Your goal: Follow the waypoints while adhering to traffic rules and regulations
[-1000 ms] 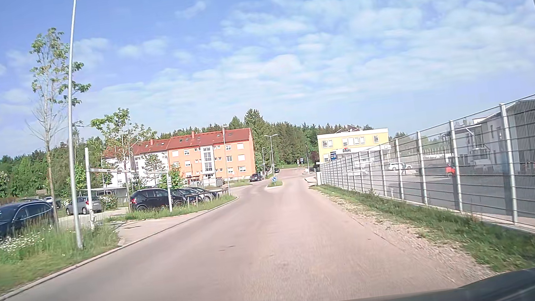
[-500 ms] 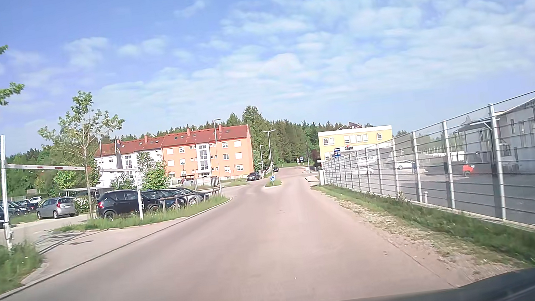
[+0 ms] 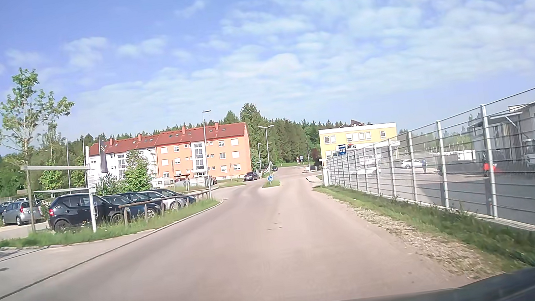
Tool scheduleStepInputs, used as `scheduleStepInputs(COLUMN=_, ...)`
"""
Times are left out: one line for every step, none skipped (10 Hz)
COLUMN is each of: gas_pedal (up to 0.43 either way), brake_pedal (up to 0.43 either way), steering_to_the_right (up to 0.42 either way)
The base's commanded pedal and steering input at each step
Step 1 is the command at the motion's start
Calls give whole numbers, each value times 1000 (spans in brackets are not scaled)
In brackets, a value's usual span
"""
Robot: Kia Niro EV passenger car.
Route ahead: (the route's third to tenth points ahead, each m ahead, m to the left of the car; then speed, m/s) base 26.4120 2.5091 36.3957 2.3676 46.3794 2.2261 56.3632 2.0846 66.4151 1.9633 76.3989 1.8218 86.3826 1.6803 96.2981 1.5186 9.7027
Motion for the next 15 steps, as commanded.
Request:
scheduleStepInputs(gas_pedal=47, brake_pedal=0, steering_to_the_right=1)
scheduleStepInputs(gas_pedal=47, brake_pedal=0, steering_to_the_right=2)
scheduleStepInputs(gas_pedal=47, brake_pedal=0, steering_to_the_right=1)
scheduleStepInputs(gas_pedal=47, brake_pedal=0, steering_to_the_right=1)
scheduleStepInputs(gas_pedal=47, brake_pedal=0, steering_to_the_right=2)
scheduleStepInputs(gas_pedal=47, brake_pedal=0, steering_to_the_right=1)
scheduleStepInputs(gas_pedal=39, brake_pedal=0, steering_to_the_right=2)
scheduleStepInputs(gas_pedal=39, brake_pedal=0, steering_to_the_right=1)
scheduleStepInputs(gas_pedal=39, brake_pedal=0, steering_to_the_right=1)
scheduleStepInputs(gas_pedal=39, brake_pedal=0, steering_to_the_right=1)
scheduleStepInputs(gas_pedal=39, brake_pedal=0, steering_to_the_right=1)
scheduleStepInputs(gas_pedal=39, brake_pedal=0, steering_to_the_right=1)
scheduleStepInputs(gas_pedal=28, brake_pedal=0, steering_to_the_right=1)
scheduleStepInputs(gas_pedal=8, brake_pedal=0, steering_to_the_right=1)
scheduleStepInputs(gas_pedal=8, brake_pedal=0, steering_to_the_right=1)
